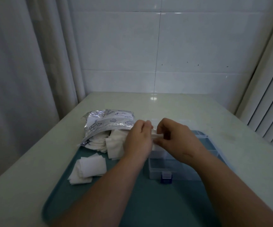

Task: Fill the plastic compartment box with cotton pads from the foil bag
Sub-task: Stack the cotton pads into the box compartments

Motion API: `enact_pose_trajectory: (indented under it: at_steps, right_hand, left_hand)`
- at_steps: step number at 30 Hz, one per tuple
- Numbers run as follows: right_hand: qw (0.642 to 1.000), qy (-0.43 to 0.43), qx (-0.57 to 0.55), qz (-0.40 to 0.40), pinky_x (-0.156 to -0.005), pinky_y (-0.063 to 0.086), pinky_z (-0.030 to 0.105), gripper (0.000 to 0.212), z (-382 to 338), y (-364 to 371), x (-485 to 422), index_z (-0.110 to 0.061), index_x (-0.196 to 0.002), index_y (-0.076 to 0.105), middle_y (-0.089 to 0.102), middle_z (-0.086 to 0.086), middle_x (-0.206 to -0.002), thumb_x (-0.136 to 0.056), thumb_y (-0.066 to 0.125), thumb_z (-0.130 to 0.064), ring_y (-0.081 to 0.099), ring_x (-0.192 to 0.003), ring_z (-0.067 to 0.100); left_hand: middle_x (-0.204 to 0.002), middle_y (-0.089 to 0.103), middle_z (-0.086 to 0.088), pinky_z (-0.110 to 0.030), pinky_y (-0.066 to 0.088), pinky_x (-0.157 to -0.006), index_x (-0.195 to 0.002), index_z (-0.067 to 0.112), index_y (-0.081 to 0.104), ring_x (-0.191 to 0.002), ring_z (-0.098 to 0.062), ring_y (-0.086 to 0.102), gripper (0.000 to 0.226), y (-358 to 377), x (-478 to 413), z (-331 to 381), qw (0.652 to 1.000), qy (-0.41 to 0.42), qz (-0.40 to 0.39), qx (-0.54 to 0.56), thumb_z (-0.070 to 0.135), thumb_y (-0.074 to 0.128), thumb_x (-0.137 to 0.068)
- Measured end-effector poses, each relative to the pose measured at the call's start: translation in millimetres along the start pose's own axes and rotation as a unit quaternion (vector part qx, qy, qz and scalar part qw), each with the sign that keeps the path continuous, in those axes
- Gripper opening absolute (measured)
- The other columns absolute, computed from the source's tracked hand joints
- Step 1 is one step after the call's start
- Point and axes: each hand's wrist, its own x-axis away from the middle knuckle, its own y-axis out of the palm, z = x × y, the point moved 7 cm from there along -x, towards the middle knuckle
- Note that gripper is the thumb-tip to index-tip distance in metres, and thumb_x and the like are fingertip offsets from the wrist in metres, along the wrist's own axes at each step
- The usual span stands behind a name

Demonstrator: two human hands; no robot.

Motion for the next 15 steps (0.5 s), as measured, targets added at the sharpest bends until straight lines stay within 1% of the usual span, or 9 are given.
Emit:
enact_pose_trajectory:
  at_steps: [1, 3, 4, 5, 6, 8, 10, 13, 15]
  right_hand:
    - [1.000, 0.004, -0.017, 0.012, -0.066, 0.049, 0.021, 0.019, 1, -3, 0, -0.029, -0.086, 0.051, 0.060, -0.009, -0.081, -0.085, 0.070, -0.029, 0.057, -0.072, 0.007]
    - [0.996, 0.023, -0.066, 0.050, -0.067, 0.051, 0.023, 0.019, 6, -13, -1, -0.028, -0.085, 0.052, 0.063, -0.008, -0.083, -0.085, 0.071, -0.028, 0.060, -0.075, 0.008]
    - [0.992, 0.037, -0.096, 0.072, -0.068, 0.053, 0.025, 0.019, 9, -19, -1, -0.027, -0.085, 0.052, 0.065, -0.007, -0.086, -0.084, 0.071, -0.027, 0.062, -0.076, 0.010]
    - [0.986, 0.053, -0.130, 0.088, -0.068, 0.055, 0.025, 0.018, 13, -23, -2, -0.025, -0.087, 0.052, 0.066, -0.006, -0.088, -0.085, 0.070, -0.025, 0.065, -0.076, 0.012]
    - [0.979, 0.068, -0.164, 0.096, -0.065, 0.055, 0.024, 0.018, 16, -26, -2, -0.023, -0.088, 0.052, 0.067, -0.003, -0.090, -0.085, 0.070, -0.024, 0.066, -0.075, 0.013]
    - [0.970, 0.089, -0.207, 0.093, -0.061, 0.055, 0.022, 0.018, 20, -26, -2, -0.019, -0.091, 0.052, 0.068, 0.002, -0.091, -0.085, 0.068, -0.021, 0.068, -0.072, 0.016]
    - [0.972, 0.096, -0.197, 0.085, -0.061, 0.056, 0.025, 0.014, 22, -25, -4, -0.019, -0.091, 0.051, 0.068, 0.003, -0.091, -0.087, 0.065, -0.020, 0.067, -0.073, 0.016]
    - [0.977, 0.107, -0.162, 0.088, -0.066, 0.052, 0.028, 0.011, 27, -28, -5, -0.021, -0.091, 0.052, 0.065, 0.000, -0.095, -0.089, 0.061, -0.027, 0.063, -0.084, 0.016]
    - [0.971, 0.120, -0.184, 0.089, -0.072, 0.055, 0.034, 0.015, 32, -31, -5, -0.021, -0.092, 0.052, 0.066, 0.002, -0.097, -0.090, 0.061, -0.032, 0.064, -0.087, 0.020]
  left_hand:
    - [-0.079, 0.058, 0.007, -0.041, 0.046, -0.083, -0.089, 0.022, 0.060, -0.081, -0.019, 0.054, 0.023, -1, 1, 1, 1.000, -0.006, 0.003, 0.030, 0.040, 0.047, -0.095]
    - [-0.087, 0.062, 0.005, -0.041, 0.047, -0.082, -0.092, 0.031, 0.060, -0.086, -0.019, 0.058, 0.019, 0, 2, 1, 0.989, -0.039, -0.009, 0.144, 0.047, 0.052, -0.088]
    - [-0.092, 0.064, 0.004, -0.040, 0.048, -0.079, -0.096, 0.035, 0.060, -0.088, -0.020, 0.059, 0.014, 2, 2, 2, 0.976, -0.057, -0.032, 0.208, 0.045, 0.054, -0.088]
    - [-0.097, 0.065, 0.001, -0.039, 0.050, -0.078, -0.105, 0.035, 0.058, -0.089, -0.020, 0.061, 0.014, 6, 1, 3, 0.963, -0.068, -0.060, 0.254, 0.037, 0.056, -0.091]
    - [-0.100, 0.066, -0.003, -0.039, 0.052, -0.080, -0.114, 0.033, 0.055, -0.090, -0.021, 0.063, 0.022, 9, 1, 4, 0.956, -0.070, -0.084, 0.274, 0.026, 0.058, -0.094]
    - [-0.101, 0.069, -0.008, -0.042, 0.056, -0.087, -0.122, 0.031, 0.048, -0.093, -0.024, 0.067, 0.039, 9, -2, 6, 0.963, -0.049, -0.099, 0.245, 0.010, 0.062, -0.091]
    - [-0.101, 0.071, -0.010, -0.041, 0.058, -0.086, -0.118, 0.031, 0.045, -0.089, -0.022, 0.070, 0.043, 7, -4, 9, 0.979, -0.027, -0.084, 0.184, 0.006, 0.065, -0.089]
    - [-0.100, 0.069, -0.012, -0.029, 0.059, -0.071, -0.109, 0.026, 0.042, -0.081, -0.020, 0.071, 0.039, 7, -7, 11, 0.982, -0.045, -0.076, 0.164, 0.006, 0.067, -0.087]
    - [-0.101, 0.068, -0.014, -0.023, 0.057, -0.062, -0.106, 0.024, 0.041, -0.082, -0.021, 0.070, 0.037, 12, -9, 16, 0.985, -0.043, -0.096, 0.136, 0.007, 0.068, -0.087]
